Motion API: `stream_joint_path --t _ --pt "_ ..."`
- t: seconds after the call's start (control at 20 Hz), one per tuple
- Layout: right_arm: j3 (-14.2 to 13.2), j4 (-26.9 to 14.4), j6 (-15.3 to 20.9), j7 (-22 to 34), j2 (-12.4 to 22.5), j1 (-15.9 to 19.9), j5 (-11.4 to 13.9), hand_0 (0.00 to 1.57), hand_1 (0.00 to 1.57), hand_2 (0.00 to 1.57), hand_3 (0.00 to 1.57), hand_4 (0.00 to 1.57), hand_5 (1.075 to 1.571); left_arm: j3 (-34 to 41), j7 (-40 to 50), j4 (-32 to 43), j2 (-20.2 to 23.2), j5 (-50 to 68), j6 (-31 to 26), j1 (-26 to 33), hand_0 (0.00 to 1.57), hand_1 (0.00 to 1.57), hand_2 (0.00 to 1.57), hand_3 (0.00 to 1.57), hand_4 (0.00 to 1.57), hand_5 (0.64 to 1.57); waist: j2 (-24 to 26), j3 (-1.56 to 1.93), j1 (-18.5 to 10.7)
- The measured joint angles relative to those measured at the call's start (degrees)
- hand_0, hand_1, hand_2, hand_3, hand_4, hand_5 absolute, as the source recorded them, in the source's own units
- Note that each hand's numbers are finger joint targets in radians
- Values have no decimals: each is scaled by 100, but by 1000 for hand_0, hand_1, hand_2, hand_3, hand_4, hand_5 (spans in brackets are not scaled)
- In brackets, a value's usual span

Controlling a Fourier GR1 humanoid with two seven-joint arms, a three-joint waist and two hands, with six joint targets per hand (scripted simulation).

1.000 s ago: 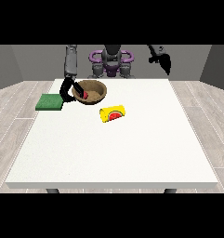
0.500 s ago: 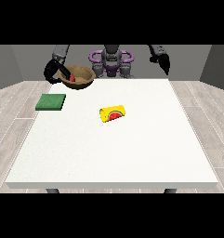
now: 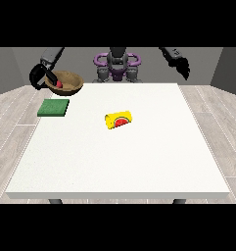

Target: Pick the cup and pour the ball into the bowl, then pick the bowl and place it on the pad

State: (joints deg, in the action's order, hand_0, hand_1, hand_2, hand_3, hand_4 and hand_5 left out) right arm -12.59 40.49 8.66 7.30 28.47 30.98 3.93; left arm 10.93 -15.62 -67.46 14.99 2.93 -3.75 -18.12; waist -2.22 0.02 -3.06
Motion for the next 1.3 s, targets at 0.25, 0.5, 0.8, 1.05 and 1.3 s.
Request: stream_joint_path --t 0.25,0.5,0.8,1.05,1.3 --pt "-306 -23 -79 -417 253 -123 -186 1571 1571 1571 0 820 1570 924 -217 269 1034 722 -794 -170 0 0 0 0 1280 1571 -408 -1 -129" --pt "-504 -7 7 -813 297 -142 -292 1571 1571 1571 0 763 1567 1569 -551 790 1791 1187 -1478 -220 0 0 0 0 1213 1565 -787 -2 -180" --pt "-796 -193 189 -916 432 52 -439 1549 1549 1571 1036 0 1560 1921 -868 1239 2260 1410 -1870 -329 0 0 0 0 1186 1557 -1173 -1 -199" --pt "-933 -582 252 -929 653 133 -432 420 420 562 917 0 1518 1936 -826 1160 2343 1471 -1912 -343 0 0 0 0 1174 1549 -1258 -1 -265" --pt "-976 -833 -55 -865 845 324 -501 0 0 140 93 0 1370 1925 -745 1135 2408 1520 -1944 -372 0 0 0 0 1158 1547 -1252 2 -293"
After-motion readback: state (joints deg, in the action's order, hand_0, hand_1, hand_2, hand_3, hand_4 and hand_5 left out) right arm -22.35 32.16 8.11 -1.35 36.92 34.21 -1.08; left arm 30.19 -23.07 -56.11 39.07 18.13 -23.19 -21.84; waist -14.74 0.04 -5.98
